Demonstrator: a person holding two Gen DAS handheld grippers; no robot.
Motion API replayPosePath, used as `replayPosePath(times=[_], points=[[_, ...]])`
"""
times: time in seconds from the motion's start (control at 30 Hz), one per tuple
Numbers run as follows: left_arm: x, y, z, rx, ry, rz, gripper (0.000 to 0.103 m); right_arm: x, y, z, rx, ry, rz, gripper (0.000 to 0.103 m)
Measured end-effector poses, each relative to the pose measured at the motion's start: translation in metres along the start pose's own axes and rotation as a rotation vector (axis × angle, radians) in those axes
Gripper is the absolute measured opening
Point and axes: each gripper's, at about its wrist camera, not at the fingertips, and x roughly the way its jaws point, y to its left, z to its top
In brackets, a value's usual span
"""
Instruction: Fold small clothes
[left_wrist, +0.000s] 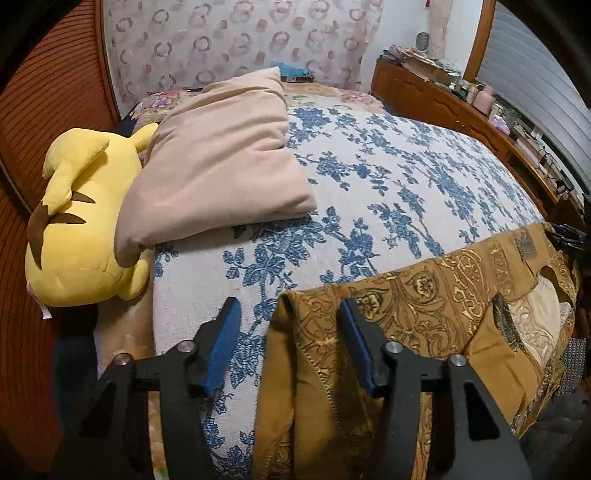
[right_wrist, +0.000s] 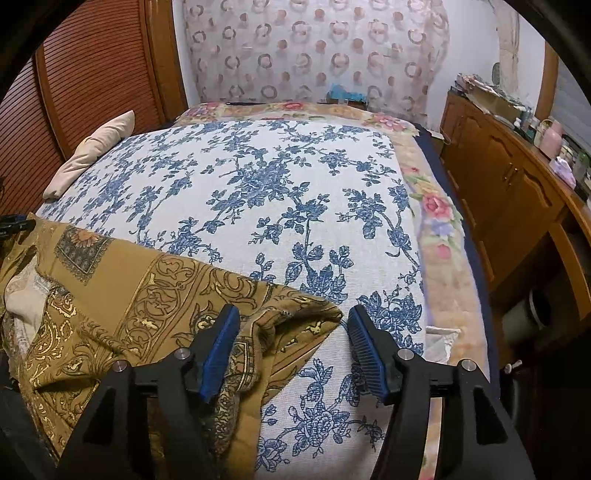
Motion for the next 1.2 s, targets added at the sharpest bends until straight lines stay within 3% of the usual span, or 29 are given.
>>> replayPosePath(times=[0.03, 0.23, 0.3, 0.37, 0.47, 0.6, 0.8, 1.2], points=[[0.000, -0.001, 0.000, 0.003, 0.003, -0.010, 0.038, 0.001, 0.000, 0.000, -0.003, 0.000, 0.001, 0.063], [-0.004, -0.008, -0.005, 0.006, -0.006, -0.060, 0.016, 0.000, 0.000, -0.001, -0.012, 0.008, 0.049, 0.059], [-0.008, -0.009, -0.007, 0.001, -0.020, -0.071, 0.011, -0.003, 0.005, -0.003, -0.024, 0.014, 0.058, 0.048], [-0.014, -0.014, -0.009, 0.008, -0.040, -0.064, 0.009, -0.005, 0.008, -0.004, -0.031, 0.024, 0.073, 0.027], [-0.026, -0.020, -0.013, 0.012, -0.080, -0.059, 0.008, -0.009, 0.013, -0.007, -0.048, 0.017, 0.087, 0.009], [-0.063, -0.027, -0.017, 0.000, -0.193, -0.093, 0.007, -0.028, 0.014, -0.008, -0.018, -0.046, 0.115, 0.006], [-0.137, -0.038, -0.032, -0.054, -0.396, -0.153, 0.007, -0.106, 0.030, -0.010, 0.001, -0.220, 0.199, 0.005], [-0.247, -0.059, -0.014, -0.006, -0.661, -0.163, 0.006, -0.261, 0.047, -0.006, -0.069, -0.514, 0.193, 0.004]])
